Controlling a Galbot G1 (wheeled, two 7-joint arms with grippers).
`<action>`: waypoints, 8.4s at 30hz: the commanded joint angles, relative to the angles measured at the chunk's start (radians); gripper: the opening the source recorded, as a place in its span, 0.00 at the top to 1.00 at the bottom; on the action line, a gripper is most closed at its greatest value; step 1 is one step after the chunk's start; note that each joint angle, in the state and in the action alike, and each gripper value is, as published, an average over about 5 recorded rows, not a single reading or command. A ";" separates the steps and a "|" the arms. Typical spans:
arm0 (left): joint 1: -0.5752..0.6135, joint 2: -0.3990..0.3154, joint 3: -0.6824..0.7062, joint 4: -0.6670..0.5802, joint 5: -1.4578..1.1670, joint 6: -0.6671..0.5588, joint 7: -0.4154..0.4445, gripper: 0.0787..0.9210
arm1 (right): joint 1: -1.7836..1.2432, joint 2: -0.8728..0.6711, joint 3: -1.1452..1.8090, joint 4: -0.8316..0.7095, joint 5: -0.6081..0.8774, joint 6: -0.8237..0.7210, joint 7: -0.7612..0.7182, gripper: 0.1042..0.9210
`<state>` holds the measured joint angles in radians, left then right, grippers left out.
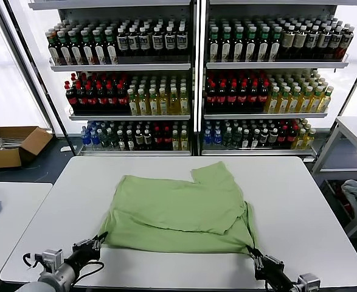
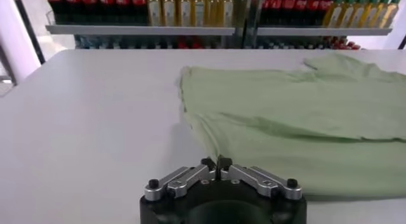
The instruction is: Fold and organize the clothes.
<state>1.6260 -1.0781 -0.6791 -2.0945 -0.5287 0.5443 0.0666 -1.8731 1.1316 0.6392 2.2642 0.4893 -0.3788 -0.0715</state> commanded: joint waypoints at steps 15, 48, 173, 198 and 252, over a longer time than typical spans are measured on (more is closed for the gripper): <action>0.219 -0.127 -0.135 -0.183 0.175 0.032 0.023 0.85 | -0.092 -0.017 0.125 0.116 0.026 0.027 -0.032 0.74; -0.686 0.178 0.269 0.503 -0.022 0.010 0.114 0.12 | 1.206 -0.048 -0.419 -0.874 0.041 -0.167 -0.226 0.12; -0.073 -0.141 0.193 -0.011 -0.003 -0.073 -0.501 0.14 | 0.117 0.038 0.303 -0.127 0.070 0.134 -0.070 0.13; -0.074 -0.184 0.248 0.041 0.026 -0.071 -0.513 0.48 | 0.122 0.032 0.307 -0.122 0.074 0.156 -0.071 0.12; -0.285 0.041 0.137 -0.103 -0.385 0.033 -0.288 0.97 | 0.108 0.031 0.284 -0.095 0.075 0.146 -0.067 0.12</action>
<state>1.4196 -0.8986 -0.7402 -2.1514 -0.8416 0.5655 -0.1469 -1.7576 1.1589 0.9245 2.1693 0.5732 -0.2333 -0.1386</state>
